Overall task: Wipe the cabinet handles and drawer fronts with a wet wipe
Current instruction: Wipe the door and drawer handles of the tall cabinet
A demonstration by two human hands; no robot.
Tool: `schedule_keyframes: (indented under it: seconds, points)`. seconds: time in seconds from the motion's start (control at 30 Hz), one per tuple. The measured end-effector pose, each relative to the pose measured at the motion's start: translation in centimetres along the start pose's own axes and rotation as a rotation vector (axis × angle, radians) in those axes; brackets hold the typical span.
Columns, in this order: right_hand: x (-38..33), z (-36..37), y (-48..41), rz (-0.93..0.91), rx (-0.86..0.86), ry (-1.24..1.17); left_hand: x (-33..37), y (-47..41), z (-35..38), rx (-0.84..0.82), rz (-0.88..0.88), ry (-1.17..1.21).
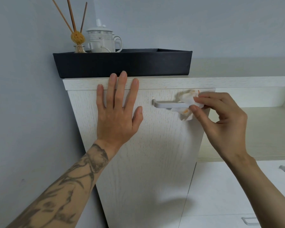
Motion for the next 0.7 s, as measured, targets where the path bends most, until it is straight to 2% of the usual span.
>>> schedule_keyframes:
  seconds: [0.2,0.37,0.5,0.6,0.7]
  points:
    - [-0.3,-0.6,0.4,-0.053,0.008,-0.021,0.0,0.0,-0.1,0.005,-0.003,0.0]
    - [1.1,0.0,0.5,0.063,-0.042,-0.105,0.0,0.0,-0.1,0.006,0.0,0.001]
    - [0.4,-0.1,1.1,0.026,-0.04,-0.134,0.0,0.0,-0.1,0.009,0.001,-0.004]
    - [0.6,-0.2,0.7,0.076,-0.037,-0.237,0.0,0.1,-0.1,0.012,0.002,-0.001]
    - [0.9,-0.1,0.4,0.055,-0.063,-0.177,0.1,0.1,-0.1,0.011,0.003,0.0]
Point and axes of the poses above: each hand's wrist, its own y-axis away from the middle knuckle, its own z-axis out of the palm, x = y × z, the point moved 8 cm from there along -y, towards the middle knuckle, and after that the axes turned 4 degrees about -x, right-handed, at the moved point
